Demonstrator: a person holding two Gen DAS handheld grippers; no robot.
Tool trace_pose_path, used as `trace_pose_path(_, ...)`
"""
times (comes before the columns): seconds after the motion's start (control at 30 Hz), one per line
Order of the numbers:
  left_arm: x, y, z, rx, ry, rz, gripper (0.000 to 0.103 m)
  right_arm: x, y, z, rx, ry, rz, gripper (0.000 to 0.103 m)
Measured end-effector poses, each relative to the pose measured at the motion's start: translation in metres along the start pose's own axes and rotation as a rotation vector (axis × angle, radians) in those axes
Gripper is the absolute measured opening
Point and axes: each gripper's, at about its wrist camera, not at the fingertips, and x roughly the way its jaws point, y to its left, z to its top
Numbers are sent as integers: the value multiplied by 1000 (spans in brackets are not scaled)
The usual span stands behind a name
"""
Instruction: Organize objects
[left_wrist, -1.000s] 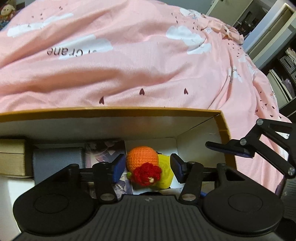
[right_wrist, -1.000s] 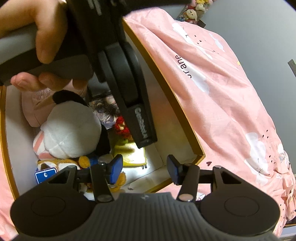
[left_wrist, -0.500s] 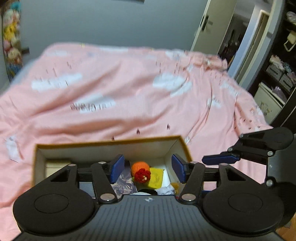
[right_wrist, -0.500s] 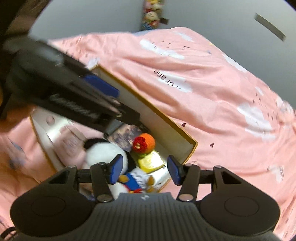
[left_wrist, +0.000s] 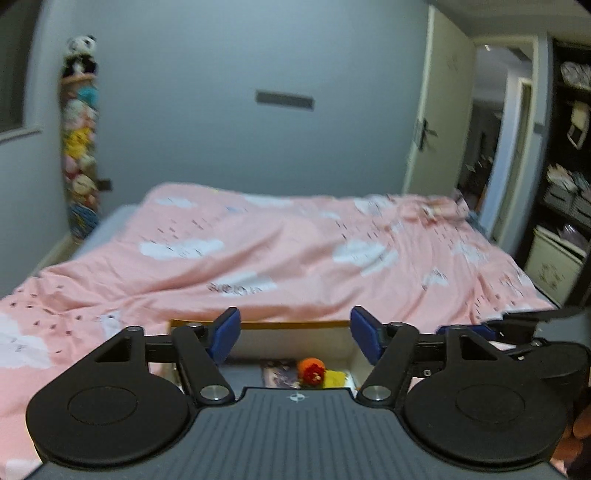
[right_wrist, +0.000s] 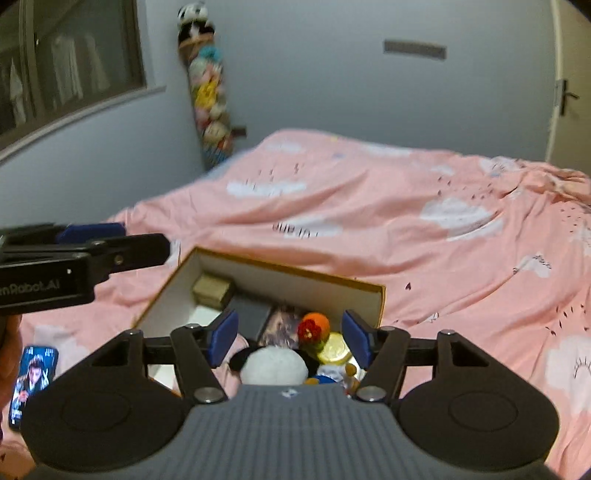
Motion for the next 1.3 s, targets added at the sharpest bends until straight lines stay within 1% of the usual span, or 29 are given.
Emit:
trace_pose_path(0.03,-5,2,-4,-7,-19,12,81,-7,3,-5,27,-33,-10,65)
trace_pose_path(0.07,-9,4,-10,-15,-35,29,83,-19,7,-10,48,-58,-18,66)
trace_pose_path(0.1,-11,6,-15,-20,-46,50,89,-24,11,-15,58,-81,-18,66)
trace_pose_path(0.13,-14,9,-20,-23,-60,74,89,-28,14,-20,76,-108,-22,68)
trace_pose_path(0.17,-16,10,-26,-21,-76,100,90,-29,17,-25,86,-129,-31,71)
trace_pose_path(0.23,-17,11,-34,-10,-92,143,93,-27,21,-34,99,-161,-44,71)
trace_pose_path(0.33,-16,12,-47,-8,-104,179,94,-25,25,-46,120,-194,-60,72)
trace_pose_path(0.37,-16,12,-51,-13,-106,191,94,-22,27,-50,120,-198,-66,75)
trace_pose_path(0.47,-16,13,-65,-15,-96,213,94,-15,33,-60,103,-186,-83,81)
trace_pose_path(0.57,-13,14,-79,-17,-51,218,94,-4,37,-71,106,-172,-108,86)
trace_pose_path(0.77,3,21,-101,-39,74,224,94,21,34,-90,115,-80,-136,87)
trace_pose_path(0.93,12,20,-118,-43,149,229,94,36,31,-99,119,-42,-148,89)
trace_pose_path(1.13,14,18,-124,-30,175,257,94,41,29,-102,123,-25,-154,90)
trace_pose_path(1.3,13,18,-123,-35,182,256,94,38,30,-102,113,-28,-152,91)
